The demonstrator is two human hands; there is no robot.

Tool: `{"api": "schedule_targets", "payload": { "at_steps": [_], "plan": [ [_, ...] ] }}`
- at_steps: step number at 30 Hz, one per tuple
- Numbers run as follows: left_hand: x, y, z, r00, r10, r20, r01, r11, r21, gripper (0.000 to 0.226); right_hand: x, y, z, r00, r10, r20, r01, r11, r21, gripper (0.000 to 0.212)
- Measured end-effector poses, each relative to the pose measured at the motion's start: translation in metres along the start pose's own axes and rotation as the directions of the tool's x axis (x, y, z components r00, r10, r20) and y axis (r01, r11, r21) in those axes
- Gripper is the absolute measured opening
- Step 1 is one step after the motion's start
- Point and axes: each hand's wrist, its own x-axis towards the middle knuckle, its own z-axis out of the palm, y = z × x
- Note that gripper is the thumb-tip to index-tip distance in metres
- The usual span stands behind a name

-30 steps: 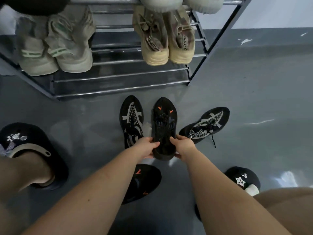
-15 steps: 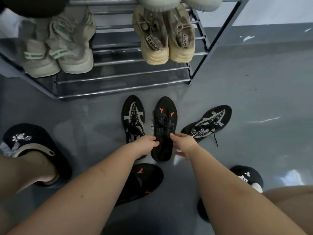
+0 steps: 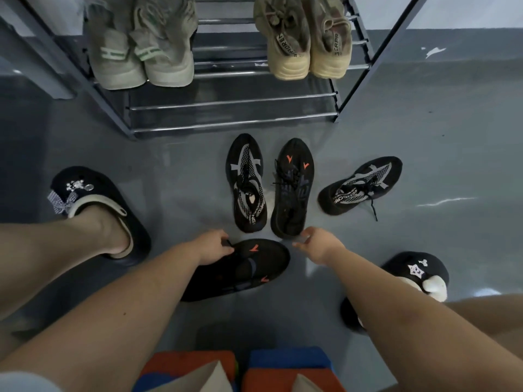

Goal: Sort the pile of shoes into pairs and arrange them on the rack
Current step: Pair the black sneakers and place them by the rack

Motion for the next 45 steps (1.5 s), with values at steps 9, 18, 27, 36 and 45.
{"api": "schedule_targets", "payload": {
  "at_steps": [9, 18, 27, 36, 45],
  "plan": [
    [0.011, -0.002, 0.012, 0.997, 0.008, 0.074, -0.027, 0.962, 0.270, 0.065, 0.019, 0.001, 0.040, 0.995, -0.022, 0.094, 0.050, 0.952, -0.303, 0.068],
    [0.025, 0.000, 0.009, 0.996, -0.016, 0.090, -0.010, 0.960, 0.279, 0.071, 0.048, -0.003, 0.051, 0.994, -0.005, 0.113, 0.005, 1.000, 0.004, 0.056],
    [0.012, -0.006, -0.011, 0.989, -0.025, 0.148, 0.001, 0.987, 0.159, 0.057, 0.029, -0.017, 0.023, 0.994, -0.108, 0.027, 0.099, 0.970, 0.222, 0.024],
    [-0.016, -0.001, -0.016, 0.994, 0.104, 0.030, -0.089, 0.942, -0.324, 0.031, -0.014, -0.050, -0.018, 0.901, -0.220, -0.375, 0.364, 0.853, 0.375, 0.026],
    [-0.038, 0.033, -0.035, 0.979, 0.122, -0.161, -0.200, 0.685, -0.701, 0.009, -0.029, -0.049, -0.025, 0.960, -0.075, -0.268, 0.230, 0.758, 0.611, 0.069]
  ]
}}
